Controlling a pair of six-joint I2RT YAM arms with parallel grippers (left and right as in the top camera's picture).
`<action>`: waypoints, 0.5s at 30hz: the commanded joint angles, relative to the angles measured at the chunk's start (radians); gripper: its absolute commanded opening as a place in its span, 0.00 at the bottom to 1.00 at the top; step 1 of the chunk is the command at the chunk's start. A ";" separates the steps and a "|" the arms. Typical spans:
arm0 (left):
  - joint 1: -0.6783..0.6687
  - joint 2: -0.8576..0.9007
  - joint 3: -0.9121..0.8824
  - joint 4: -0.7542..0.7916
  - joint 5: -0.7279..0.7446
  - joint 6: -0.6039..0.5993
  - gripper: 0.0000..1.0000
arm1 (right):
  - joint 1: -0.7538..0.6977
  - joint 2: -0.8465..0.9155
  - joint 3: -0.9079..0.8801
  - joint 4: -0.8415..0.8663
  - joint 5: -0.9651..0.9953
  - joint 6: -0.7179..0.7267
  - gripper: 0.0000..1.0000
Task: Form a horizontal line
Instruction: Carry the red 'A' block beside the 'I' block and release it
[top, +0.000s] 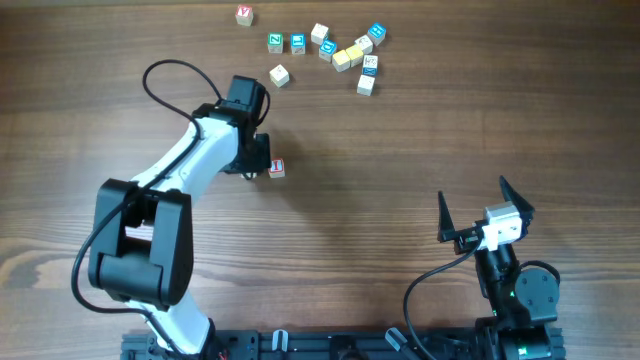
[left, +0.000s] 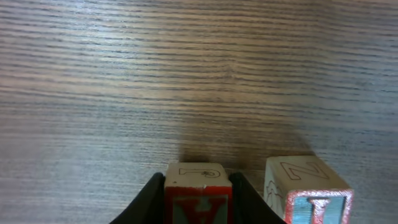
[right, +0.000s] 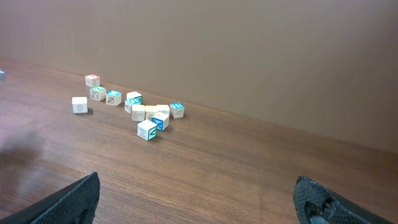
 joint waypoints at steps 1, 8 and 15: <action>0.014 -0.006 -0.011 0.010 0.134 0.071 0.21 | -0.006 -0.007 -0.002 0.002 0.013 -0.002 1.00; 0.013 -0.006 -0.023 0.014 0.149 0.068 0.21 | -0.006 -0.007 -0.002 0.002 0.013 -0.002 1.00; 0.013 -0.006 -0.030 0.037 0.153 0.068 0.20 | -0.006 -0.007 -0.002 0.002 0.013 -0.002 1.00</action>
